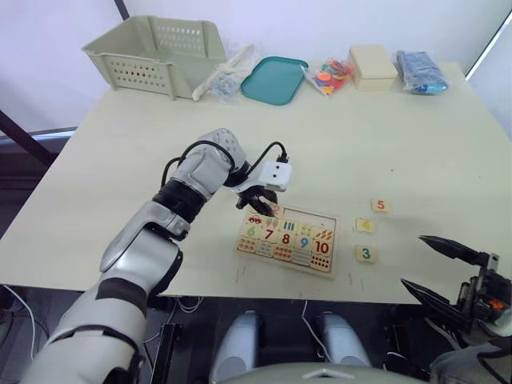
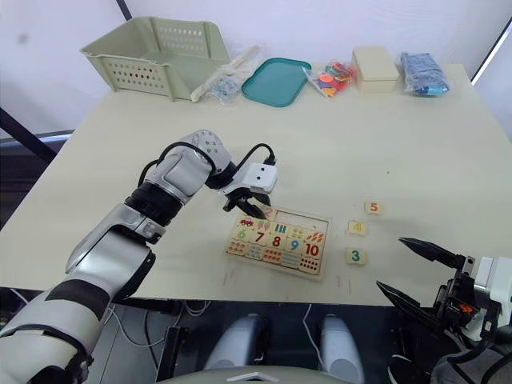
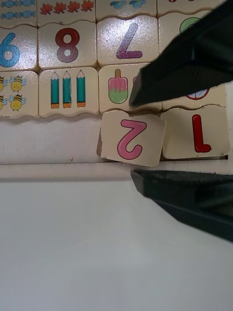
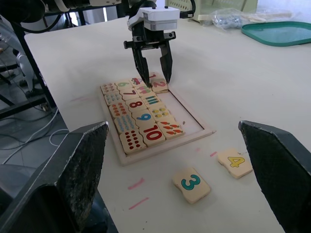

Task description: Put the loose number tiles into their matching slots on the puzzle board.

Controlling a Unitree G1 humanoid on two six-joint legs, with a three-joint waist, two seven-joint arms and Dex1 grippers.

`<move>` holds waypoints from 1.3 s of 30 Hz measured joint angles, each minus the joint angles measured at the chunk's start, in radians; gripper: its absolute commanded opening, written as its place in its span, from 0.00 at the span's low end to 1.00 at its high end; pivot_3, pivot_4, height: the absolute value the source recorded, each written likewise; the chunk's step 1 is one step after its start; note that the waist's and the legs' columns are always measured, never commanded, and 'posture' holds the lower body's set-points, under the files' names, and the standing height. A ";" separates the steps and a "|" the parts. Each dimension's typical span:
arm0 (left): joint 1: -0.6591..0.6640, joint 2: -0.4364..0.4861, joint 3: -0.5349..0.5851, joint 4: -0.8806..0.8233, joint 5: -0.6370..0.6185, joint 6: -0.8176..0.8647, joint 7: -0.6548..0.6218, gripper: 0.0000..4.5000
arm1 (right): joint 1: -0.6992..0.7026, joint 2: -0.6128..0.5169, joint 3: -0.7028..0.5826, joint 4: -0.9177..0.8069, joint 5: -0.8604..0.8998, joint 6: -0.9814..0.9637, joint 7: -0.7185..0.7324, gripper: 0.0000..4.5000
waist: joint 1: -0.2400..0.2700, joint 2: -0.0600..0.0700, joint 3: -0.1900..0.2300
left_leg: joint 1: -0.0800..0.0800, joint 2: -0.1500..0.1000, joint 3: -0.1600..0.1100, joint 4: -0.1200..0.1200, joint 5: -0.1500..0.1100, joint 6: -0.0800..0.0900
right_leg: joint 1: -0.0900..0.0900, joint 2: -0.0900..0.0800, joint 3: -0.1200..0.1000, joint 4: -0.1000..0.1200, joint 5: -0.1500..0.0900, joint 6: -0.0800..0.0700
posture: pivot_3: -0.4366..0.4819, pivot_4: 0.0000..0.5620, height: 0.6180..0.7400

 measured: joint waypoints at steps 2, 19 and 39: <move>0.000 0.000 0.000 0.000 0.000 0.000 0.001 0.43 | 0.000 0.000 0.000 0.000 0.000 0.000 0.000 1.00 | 0.000 0.000 0.000 | 0.000 0.000 0.000 0.000 0.000 0.000 | 0.000 0.000 0.000 0.000 0.000 0.000 | 0.48 0.27 1.00; -0.101 0.049 0.077 0.086 -0.155 0.025 -0.025 0.43 | -0.017 0.009 0.016 0.001 -0.006 -0.014 -0.002 1.00 | -0.003 0.000 0.000 | 0.000 0.000 0.000 0.000 0.000 0.000 | 0.000 0.000 0.000 0.001 0.000 0.000 | 0.48 0.27 1.00; -0.068 0.010 0.083 0.271 -0.109 -0.207 0.007 0.02 | -0.026 0.010 0.034 0.003 -0.016 -0.034 -0.010 1.00 | -0.002 0.000 0.000 | 0.000 -0.001 0.001 0.000 0.000 0.000 | 0.000 0.000 0.000 0.001 0.000 0.000 | 0.48 0.27 1.00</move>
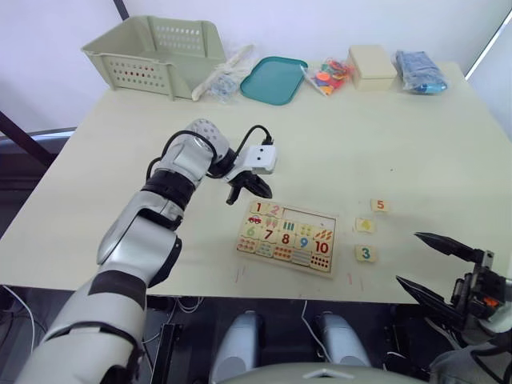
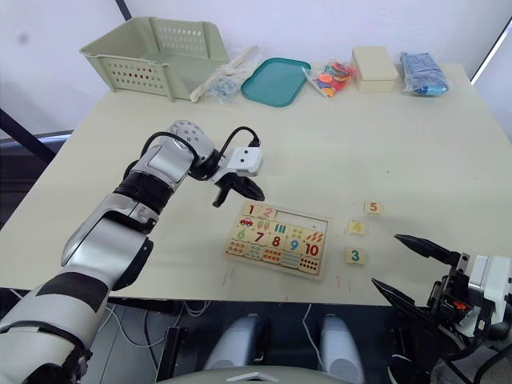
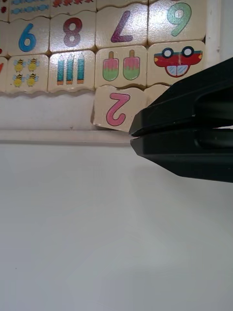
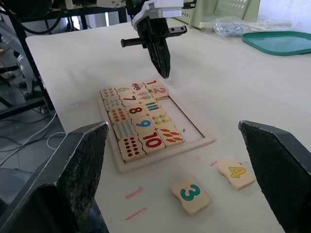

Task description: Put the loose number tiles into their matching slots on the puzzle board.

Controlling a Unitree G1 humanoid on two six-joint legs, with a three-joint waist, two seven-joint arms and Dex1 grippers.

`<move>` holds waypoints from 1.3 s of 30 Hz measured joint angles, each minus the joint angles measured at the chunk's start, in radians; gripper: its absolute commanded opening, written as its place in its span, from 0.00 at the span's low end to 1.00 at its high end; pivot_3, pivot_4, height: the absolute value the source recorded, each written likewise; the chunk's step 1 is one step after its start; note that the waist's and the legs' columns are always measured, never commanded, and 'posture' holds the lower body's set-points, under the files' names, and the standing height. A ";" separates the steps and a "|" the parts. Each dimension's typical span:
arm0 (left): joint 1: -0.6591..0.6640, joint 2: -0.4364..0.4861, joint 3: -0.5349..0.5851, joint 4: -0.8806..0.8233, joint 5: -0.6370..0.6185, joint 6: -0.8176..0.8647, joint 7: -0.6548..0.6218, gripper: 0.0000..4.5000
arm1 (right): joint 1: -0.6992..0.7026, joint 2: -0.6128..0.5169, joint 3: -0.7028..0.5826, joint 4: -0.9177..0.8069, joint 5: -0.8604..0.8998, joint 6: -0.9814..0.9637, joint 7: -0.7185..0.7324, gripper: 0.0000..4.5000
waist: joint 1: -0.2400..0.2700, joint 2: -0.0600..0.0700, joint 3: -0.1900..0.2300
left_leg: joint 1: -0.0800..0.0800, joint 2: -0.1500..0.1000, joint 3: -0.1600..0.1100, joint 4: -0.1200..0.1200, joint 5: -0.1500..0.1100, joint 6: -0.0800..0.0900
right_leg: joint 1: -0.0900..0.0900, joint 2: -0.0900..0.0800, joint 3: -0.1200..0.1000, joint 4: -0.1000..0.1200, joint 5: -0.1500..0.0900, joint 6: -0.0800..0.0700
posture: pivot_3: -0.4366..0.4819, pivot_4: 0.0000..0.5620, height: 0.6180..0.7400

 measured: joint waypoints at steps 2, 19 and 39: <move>0.000 0.000 0.000 0.009 0.012 -0.011 0.000 0.02 | 0.000 0.000 0.000 0.000 0.000 -0.001 0.000 1.00 | 0.000 0.000 0.000 | 0.000 0.000 0.000 0.000 0.000 0.000 | 0.000 0.000 0.000 0.000 0.000 0.000 | 0.48 0.27 1.00; 0.000 0.000 0.000 0.011 0.030 -0.029 -0.021 0.02 | 0.013 0.009 0.003 0.000 -0.001 -0.004 -0.002 1.00 | 0.000 0.000 0.000 | 0.000 0.000 0.000 0.000 0.000 0.000 | 0.000 0.000 0.000 0.000 0.000 0.000 | 0.48 0.27 1.00; 0.018 0.000 0.000 -0.017 0.049 -0.033 -0.030 0.02 | 0.022 0.010 0.006 0.000 -0.001 -0.004 -0.002 1.00 | 0.000 0.000 0.000 | 0.000 0.000 0.000 0.000 0.000 0.000 | 0.000 0.000 0.000 0.000 0.000 0.000 | 0.48 0.27 1.00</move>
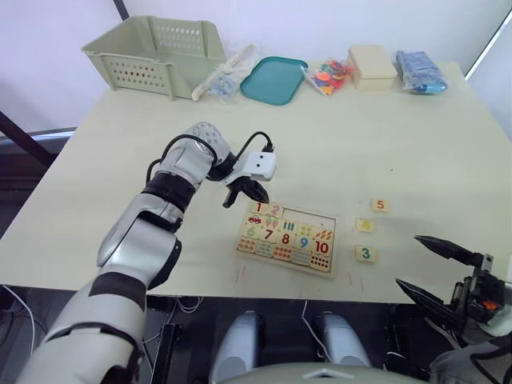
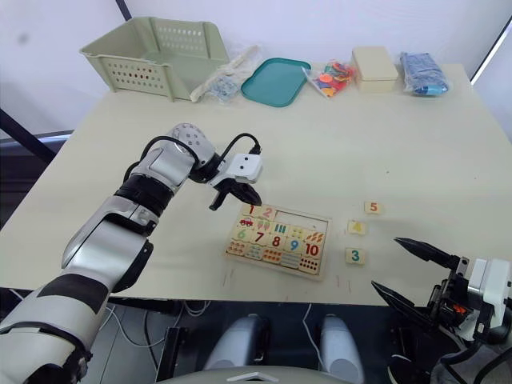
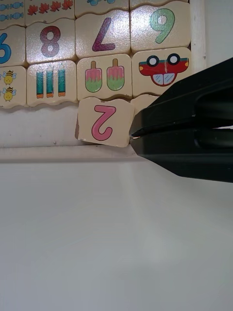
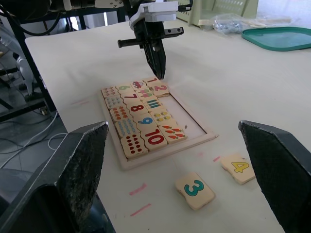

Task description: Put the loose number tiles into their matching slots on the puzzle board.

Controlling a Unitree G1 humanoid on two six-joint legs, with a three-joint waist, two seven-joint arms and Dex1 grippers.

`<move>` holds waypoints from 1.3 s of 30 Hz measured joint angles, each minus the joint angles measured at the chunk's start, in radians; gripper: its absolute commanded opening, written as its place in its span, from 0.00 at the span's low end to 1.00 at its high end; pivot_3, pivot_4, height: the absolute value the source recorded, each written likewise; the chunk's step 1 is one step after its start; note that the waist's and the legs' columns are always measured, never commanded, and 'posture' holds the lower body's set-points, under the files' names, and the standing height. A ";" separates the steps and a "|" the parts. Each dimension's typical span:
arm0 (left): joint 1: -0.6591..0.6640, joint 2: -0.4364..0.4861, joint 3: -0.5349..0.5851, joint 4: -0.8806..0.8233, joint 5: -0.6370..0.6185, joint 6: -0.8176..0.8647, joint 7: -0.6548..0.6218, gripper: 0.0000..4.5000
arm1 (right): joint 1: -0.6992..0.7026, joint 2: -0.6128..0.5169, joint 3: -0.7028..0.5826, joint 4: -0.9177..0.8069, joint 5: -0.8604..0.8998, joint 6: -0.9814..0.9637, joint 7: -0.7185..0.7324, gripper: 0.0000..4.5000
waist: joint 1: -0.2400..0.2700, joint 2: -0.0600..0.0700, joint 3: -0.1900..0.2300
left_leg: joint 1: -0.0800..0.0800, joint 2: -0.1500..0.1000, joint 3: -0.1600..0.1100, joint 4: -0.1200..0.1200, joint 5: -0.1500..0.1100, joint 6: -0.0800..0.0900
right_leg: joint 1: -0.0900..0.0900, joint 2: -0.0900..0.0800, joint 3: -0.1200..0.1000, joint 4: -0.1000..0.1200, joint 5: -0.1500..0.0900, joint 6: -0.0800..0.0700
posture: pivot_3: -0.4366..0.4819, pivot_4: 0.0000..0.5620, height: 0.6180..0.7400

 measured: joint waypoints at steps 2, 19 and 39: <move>0.002 0.000 0.000 0.000 0.001 0.000 0.000 0.02 | 0.001 0.000 0.000 0.000 0.000 0.000 0.000 1.00 | 0.000 0.000 0.000 | 0.000 0.000 0.000 0.000 0.000 0.000 | 0.000 0.000 0.000 0.000 0.000 0.000 | 0.48 0.27 1.00; 0.025 0.004 -0.004 -0.039 0.001 0.005 -0.003 0.02 | 0.003 0.000 0.000 -0.002 0.000 0.000 -0.007 1.00 | 0.000 0.000 0.000 | 0.000 0.000 0.000 0.000 0.000 0.000 | 0.000 0.000 0.000 0.000 0.000 0.000 | 0.48 0.27 1.00; 0.055 0.037 -0.026 -0.103 -0.037 0.037 -0.003 0.02 | 0.003 0.000 0.002 -0.002 0.001 0.000 -0.010 1.00 | 0.000 0.000 0.000 | 0.000 0.000 0.000 0.000 0.000 0.000 | 0.000 0.000 0.000 0.000 0.000 0.000 | 0.48 0.27 1.00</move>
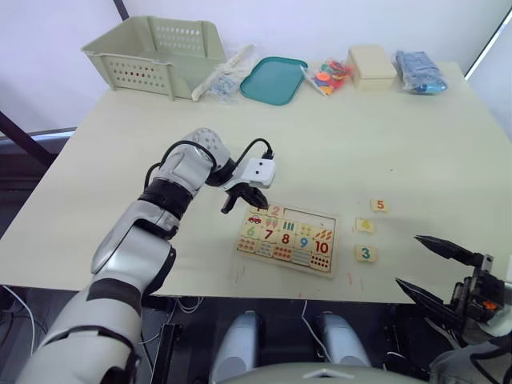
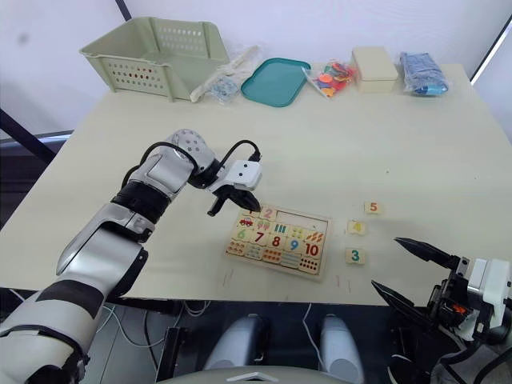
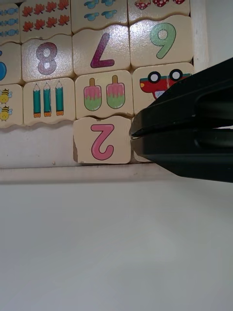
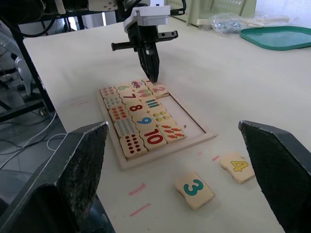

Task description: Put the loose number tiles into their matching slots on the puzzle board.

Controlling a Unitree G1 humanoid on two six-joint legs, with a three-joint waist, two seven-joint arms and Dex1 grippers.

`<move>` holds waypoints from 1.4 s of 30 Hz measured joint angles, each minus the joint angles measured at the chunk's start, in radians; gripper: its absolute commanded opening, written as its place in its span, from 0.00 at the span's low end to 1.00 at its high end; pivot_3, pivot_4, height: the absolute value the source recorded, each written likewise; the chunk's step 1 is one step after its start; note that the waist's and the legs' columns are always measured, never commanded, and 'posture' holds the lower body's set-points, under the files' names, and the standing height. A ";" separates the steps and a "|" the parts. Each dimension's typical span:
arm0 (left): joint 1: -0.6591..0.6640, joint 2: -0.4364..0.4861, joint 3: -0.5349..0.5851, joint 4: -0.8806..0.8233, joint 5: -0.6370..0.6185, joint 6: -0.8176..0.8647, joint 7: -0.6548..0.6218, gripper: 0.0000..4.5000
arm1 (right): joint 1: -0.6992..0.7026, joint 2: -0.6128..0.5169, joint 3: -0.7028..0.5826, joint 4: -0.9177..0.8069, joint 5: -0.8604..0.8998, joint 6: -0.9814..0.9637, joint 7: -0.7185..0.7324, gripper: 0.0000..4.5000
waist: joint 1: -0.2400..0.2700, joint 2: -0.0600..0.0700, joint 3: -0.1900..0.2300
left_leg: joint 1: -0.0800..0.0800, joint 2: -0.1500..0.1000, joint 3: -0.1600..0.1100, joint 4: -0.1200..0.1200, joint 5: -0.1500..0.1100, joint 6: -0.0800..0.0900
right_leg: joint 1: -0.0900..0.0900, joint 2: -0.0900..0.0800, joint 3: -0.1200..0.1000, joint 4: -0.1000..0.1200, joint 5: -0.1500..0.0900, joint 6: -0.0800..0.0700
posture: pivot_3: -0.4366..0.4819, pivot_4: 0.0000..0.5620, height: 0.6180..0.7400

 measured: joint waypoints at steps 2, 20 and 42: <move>0.002 0.014 0.002 -0.017 -0.023 0.024 0.000 0.02 | 0.000 0.000 0.000 -0.001 0.000 0.000 -0.002 1.00 | 0.000 0.000 0.000 | 0.000 0.000 0.000 0.000 0.000 0.000 | 0.000 0.000 0.000 0.000 0.000 0.000 | 0.48 0.27 1.00; 0.523 0.137 0.511 -0.739 -0.455 0.661 0.340 0.02 | -0.113 -0.002 0.081 -0.020 -0.029 0.044 -0.123 1.00 | 0.002 0.000 0.000 | 0.000 0.004 0.000 0.001 0.000 0.000 | -0.005 -0.001 0.004 0.007 -0.001 0.000 | 0.48 0.27 1.00; 1.188 0.023 0.934 -1.041 -0.677 0.549 0.673 0.51 | -0.084 -0.091 -0.081 0.225 0.004 0.106 -0.001 1.00 | 0.006 0.001 -0.001 | 0.002 0.004 0.002 -0.001 0.000 0.000 | -0.005 -0.001 0.006 0.006 -0.001 -0.001 | 0.48 0.27 1.00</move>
